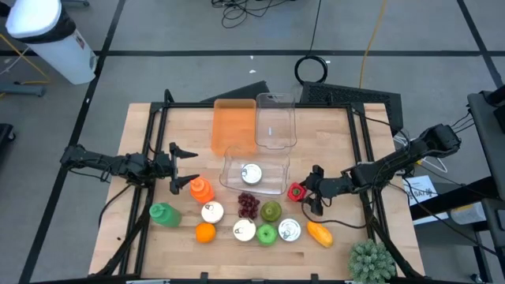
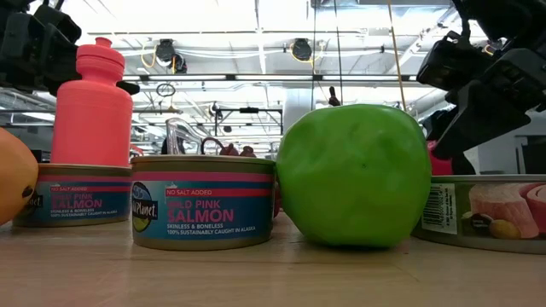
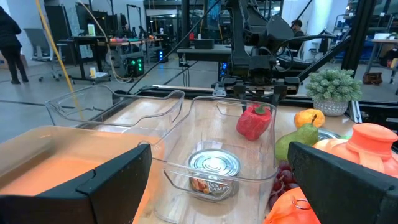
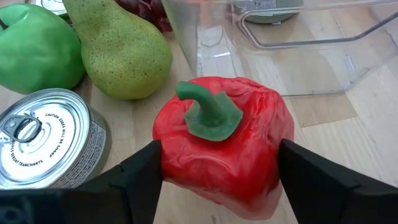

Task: Pick & Place Food Item
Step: Put the bell pepper into the top transparent bin

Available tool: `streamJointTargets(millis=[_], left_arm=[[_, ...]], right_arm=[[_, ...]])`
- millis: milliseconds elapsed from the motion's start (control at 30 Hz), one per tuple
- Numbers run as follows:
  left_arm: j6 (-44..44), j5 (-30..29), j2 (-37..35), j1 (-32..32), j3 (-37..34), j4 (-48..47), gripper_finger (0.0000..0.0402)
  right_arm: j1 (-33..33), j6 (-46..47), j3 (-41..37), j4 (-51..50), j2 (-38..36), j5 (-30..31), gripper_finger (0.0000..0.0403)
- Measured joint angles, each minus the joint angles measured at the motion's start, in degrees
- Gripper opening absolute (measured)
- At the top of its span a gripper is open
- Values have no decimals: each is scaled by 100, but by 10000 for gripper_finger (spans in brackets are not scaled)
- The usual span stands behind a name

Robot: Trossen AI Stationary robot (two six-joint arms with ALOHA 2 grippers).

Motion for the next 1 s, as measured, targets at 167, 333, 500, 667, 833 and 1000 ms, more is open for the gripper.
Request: streamJointTargets(millis=[167, 333, 500, 667, 833, 1000], left_arm=[[1, -1, 0, -2, 0, 0, 392], [2, -2, 0, 0, 0, 0, 392], [0, -2, 0, -2, 0, 0, 392], [0, 1, 2, 0, 0, -2, 392], [0, -1, 2, -2, 0, -2, 392], [2, 1, 2, 0, 0, -2, 392]], right_arm=[[-2, 5, -2, 3, -50, -7, 266], [-2, -117, -29, 19, -573, -64, 264], [-22, -249, -37, -9, -1390, -11, 264], [-144, -13, -32, 211, -1999, 568, 264], [-388, -436, -26, 804, -2281, 909, 263], [-904, -1139, -13, 1895, -2135, 979, 262]])
